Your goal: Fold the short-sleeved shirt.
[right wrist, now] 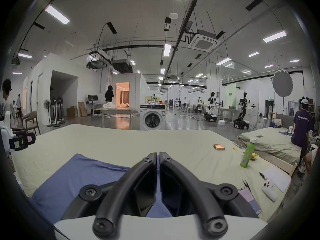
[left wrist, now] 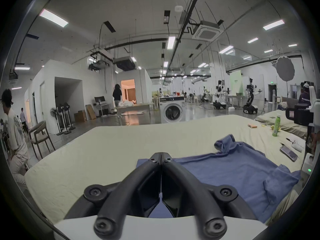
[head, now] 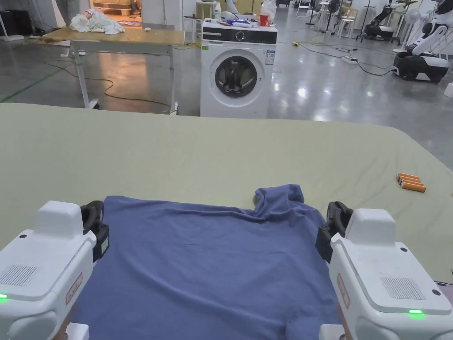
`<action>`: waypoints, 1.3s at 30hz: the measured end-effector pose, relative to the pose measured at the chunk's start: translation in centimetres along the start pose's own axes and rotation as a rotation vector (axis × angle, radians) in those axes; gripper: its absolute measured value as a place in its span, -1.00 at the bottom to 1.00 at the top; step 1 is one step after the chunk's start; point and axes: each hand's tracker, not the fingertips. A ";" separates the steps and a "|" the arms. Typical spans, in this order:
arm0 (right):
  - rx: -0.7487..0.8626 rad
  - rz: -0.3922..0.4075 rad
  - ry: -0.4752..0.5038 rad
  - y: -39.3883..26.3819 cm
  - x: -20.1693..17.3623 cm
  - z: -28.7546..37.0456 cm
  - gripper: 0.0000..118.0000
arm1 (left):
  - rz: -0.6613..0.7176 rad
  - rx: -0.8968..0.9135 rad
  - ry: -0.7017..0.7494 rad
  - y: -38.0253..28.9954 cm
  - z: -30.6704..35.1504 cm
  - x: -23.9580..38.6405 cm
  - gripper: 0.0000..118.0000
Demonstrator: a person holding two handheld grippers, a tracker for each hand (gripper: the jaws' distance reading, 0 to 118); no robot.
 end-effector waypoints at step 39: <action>-0.404 0.091 -0.021 -7.1 5.6 3.1 -0.81 | 0.192 -0.904 -0.068 -12.1 3.6 -8.0 -0.88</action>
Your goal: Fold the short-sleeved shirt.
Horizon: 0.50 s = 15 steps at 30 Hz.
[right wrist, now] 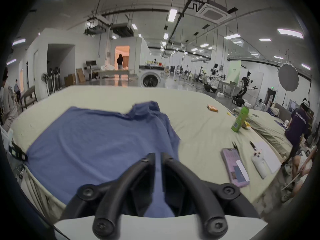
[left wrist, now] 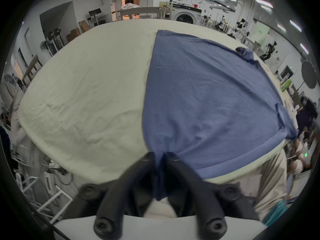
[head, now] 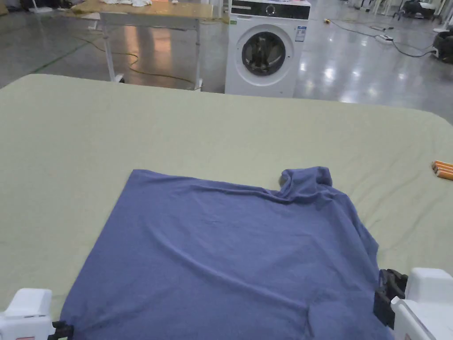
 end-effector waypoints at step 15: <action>-0.427 -0.003 0.107 -7.8 4.9 -1.6 -0.88 | 0.015 0.010 -0.022 0.0 0.6 -0.6 -0.98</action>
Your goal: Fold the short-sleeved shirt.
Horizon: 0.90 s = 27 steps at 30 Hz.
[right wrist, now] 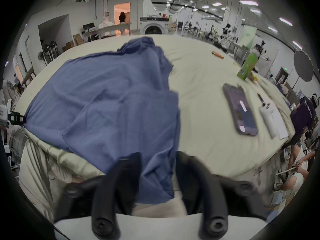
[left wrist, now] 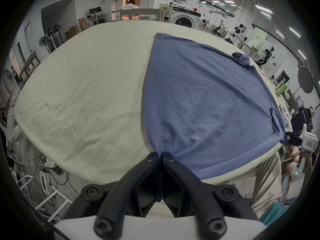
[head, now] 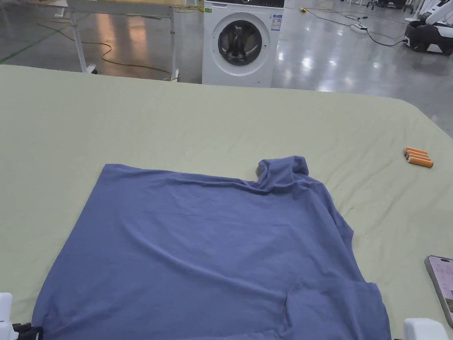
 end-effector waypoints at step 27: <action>0.163 -0.067 0.055 17.7 1.9 -3.1 -0.95 | 0.071 0.218 -0.063 16.6 -3.1 -0.7 -0.98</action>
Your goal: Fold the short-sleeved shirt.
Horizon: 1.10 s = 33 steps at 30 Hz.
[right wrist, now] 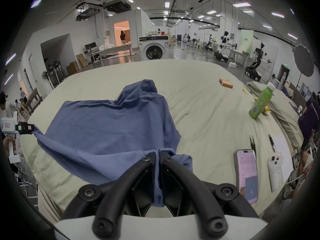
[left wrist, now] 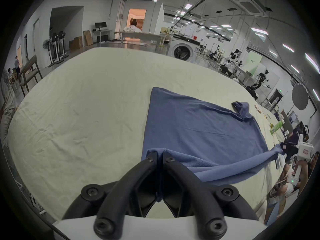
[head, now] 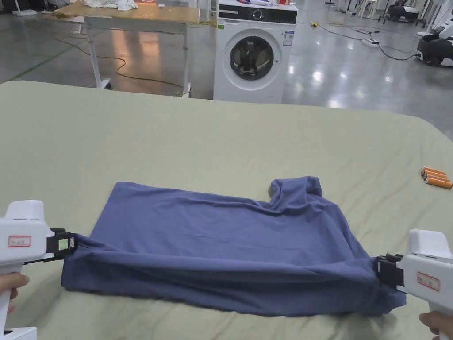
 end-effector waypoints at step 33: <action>0.744 0.081 -0.145 0.8 -13.4 3.8 -0.93 | -0.254 0.637 0.096 -3.2 5.5 9.8 -1.00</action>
